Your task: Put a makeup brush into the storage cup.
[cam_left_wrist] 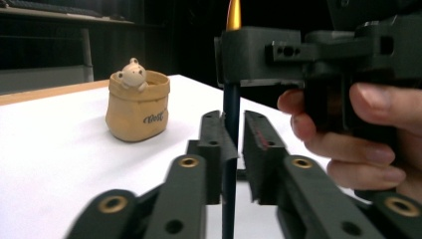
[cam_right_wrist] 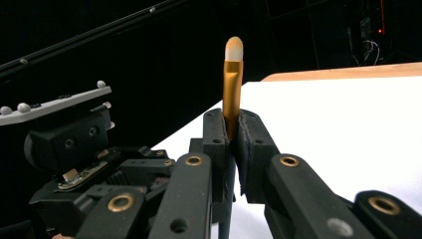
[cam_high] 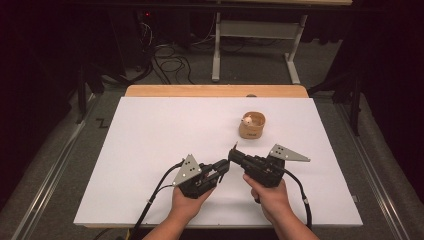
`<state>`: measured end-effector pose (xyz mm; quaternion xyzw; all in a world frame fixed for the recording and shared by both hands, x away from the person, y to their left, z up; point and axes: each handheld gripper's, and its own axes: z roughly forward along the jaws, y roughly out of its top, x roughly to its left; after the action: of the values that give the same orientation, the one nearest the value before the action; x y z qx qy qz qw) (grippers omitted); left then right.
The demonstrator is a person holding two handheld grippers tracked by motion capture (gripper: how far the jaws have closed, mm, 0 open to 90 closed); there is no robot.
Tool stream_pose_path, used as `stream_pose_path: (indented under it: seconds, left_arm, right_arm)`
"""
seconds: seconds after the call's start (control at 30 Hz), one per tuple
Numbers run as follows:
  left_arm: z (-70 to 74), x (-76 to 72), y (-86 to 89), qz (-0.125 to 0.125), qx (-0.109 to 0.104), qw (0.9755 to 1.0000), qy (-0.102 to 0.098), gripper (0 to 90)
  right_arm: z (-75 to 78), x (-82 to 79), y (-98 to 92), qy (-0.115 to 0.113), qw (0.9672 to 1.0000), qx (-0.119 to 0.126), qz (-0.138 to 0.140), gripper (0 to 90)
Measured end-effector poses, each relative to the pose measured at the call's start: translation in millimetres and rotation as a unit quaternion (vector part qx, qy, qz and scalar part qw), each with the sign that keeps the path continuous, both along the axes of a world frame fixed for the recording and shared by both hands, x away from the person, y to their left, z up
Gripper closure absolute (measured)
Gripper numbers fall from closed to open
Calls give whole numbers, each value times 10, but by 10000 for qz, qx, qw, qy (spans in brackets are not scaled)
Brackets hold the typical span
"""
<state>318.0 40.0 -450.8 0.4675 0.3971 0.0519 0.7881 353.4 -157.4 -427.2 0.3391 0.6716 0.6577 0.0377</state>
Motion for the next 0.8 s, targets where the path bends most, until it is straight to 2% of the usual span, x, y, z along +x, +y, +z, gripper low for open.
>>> stream_pose_path:
  seconds: [0.1, 0.27, 0.37, 0.53, 0.7, 0.8]
  left_arm:
    - [0, 1, 1, -2, 2, 10000, 9, 672]
    - [14, 24, 30, 56, 16, 9999, 88, 596]
    - [11, 45, 49, 107, 56, 9998, 142, 565]
    - [-27, 92, 90, 234, 276, 9991, 232, 505]
    - [-69, 149, 129, 341, 307, 9982, 387, 446]
    - [-88, 176, 160, 393, 369, 9976, 442, 439]
  right_arm:
    - [5, 2, -22, -33, 10000, -6, -54, 850]
    - [4, 10, -65, -115, 9998, -76, -105, 850]
    - [1, 19, -95, -154, 9998, -82, -130, 850]
    - [12, 7, -137, -285, 9992, -171, -205, 850]
    - [6, 14, -181, -389, 9985, -260, -282, 849]
    - [7, 13, -208, -458, 9978, -335, -333, 849]
